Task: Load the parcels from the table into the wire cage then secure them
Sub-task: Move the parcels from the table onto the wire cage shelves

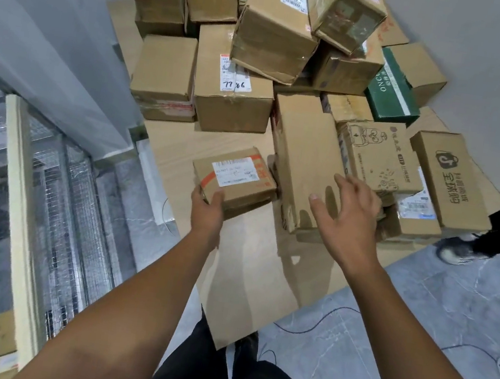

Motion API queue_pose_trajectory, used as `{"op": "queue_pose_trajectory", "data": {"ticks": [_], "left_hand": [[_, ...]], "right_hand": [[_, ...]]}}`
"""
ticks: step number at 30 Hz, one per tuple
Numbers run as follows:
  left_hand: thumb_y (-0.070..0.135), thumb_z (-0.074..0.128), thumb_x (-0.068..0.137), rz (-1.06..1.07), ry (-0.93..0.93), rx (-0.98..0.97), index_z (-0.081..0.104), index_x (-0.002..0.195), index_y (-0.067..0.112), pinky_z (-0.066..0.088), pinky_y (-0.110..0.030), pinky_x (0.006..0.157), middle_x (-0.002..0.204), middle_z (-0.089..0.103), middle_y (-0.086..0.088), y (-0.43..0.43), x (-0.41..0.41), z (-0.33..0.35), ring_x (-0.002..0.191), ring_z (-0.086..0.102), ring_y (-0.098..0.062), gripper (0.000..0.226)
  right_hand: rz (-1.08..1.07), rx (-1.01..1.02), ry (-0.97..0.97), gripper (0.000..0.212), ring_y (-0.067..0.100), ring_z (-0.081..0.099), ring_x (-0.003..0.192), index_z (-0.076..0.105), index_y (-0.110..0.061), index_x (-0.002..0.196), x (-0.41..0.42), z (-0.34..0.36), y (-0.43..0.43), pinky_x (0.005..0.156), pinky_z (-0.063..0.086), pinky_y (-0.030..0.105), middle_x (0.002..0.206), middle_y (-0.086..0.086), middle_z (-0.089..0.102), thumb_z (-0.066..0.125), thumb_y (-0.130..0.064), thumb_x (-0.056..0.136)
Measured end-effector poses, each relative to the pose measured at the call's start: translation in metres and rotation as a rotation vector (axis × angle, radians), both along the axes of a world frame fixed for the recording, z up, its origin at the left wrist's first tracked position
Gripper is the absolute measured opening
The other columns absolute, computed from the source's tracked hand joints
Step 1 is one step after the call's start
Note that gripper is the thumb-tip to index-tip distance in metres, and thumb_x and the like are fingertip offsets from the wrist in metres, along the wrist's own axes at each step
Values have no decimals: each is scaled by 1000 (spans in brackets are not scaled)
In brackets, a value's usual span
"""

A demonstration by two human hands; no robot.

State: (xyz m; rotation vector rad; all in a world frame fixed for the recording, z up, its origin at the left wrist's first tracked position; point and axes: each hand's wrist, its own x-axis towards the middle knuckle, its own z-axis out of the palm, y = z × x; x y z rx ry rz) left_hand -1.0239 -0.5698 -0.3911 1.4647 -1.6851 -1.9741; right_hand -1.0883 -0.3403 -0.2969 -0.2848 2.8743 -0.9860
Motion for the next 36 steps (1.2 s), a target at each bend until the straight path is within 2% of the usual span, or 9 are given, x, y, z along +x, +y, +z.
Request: {"op": "queue_pose_trajectory", "data": {"ticks": [4, 9, 14, 17, 21, 25, 28, 33, 36], "left_hand": [[33, 55, 105, -85, -123, -15, 33, 158, 25, 40, -36, 105, 150, 51, -5, 1, -5, -12, 135, 50, -31, 58], [43, 59, 101, -120, -340, -390, 27, 160, 14, 26, -50, 124, 168, 20, -11, 21, -15, 9, 154, 19, -34, 74], [46, 51, 105, -452, 72, -356, 29, 162, 22, 24, -38, 124, 164, 35, -1, 82, -26, 43, 152, 29, -17, 65], [46, 47, 107, -544, 216, -177, 32, 158, 40, 33, -14, 107, 145, 45, 31, 109, -22, 61, 127, 44, 14, 54], [59, 41, 105, -424, 223, -35, 33, 158, 41, 29, -24, 112, 153, 40, 27, 114, -7, 70, 137, 38, 5, 56], [57, 46, 104, -338, 245, 29, 49, 148, 38, 41, -34, 115, 141, 60, 21, 89, 16, 75, 129, 55, -1, 48], [57, 59, 98, -269, 293, 33, 58, 135, 34, 49, -33, 108, 127, 68, 21, 66, 39, 78, 117, 64, 2, 44], [54, 71, 88, 0, 398, -13, 59, 122, 32, 53, -17, 85, 116, 66, 21, 14, 83, 84, 105, 66, 7, 41], [51, 73, 87, 179, 406, -7, 54, 118, 45, 57, -25, 83, 124, 60, 11, -25, 121, 76, 106, 68, -3, 38]], "right_hand": [[-52, 73, -24, 70, 24, 28, 133, 44, -25, 151, 2, -3, 3, 112, 32, 50, 144, 5, 37, 53, -62, 93], [-79, 27, -105, 71, 24, 30, 134, 38, -25, 155, 2, -5, 7, 113, 34, 47, 143, 2, 31, 60, -57, 95], [-131, -114, -153, 72, 27, 33, 137, 37, -24, 156, 1, -2, 1, 111, 40, 42, 140, 3, 29, 62, -53, 95], [-154, -178, -181, 71, 29, 32, 139, 36, -25, 156, 3, -1, -2, 112, 39, 42, 143, 6, 33, 62, -52, 95], [-152, -259, -229, 72, 28, 33, 142, 35, -29, 156, 8, -3, -3, 116, 36, 45, 149, 6, 37, 60, -56, 95], [-192, -438, -331, 70, 21, 50, 129, 41, -33, 153, 22, -3, -21, 110, 44, 43, 139, 4, 44, 59, -61, 92], [-174, -573, -329, 61, 12, 57, 119, 52, -33, 142, 38, 1, -48, 104, 49, 37, 137, 3, 52, 61, -61, 88], [-14, -578, -293, 54, 22, 43, 139, 51, -41, 137, 67, 13, -108, 114, 42, 48, 148, 0, 47, 70, -50, 87], [196, -612, -358, 52, 2, 46, 128, 51, -50, 127, 93, 19, -164, 110, 47, 43, 143, -5, 44, 70, -52, 78]]}}
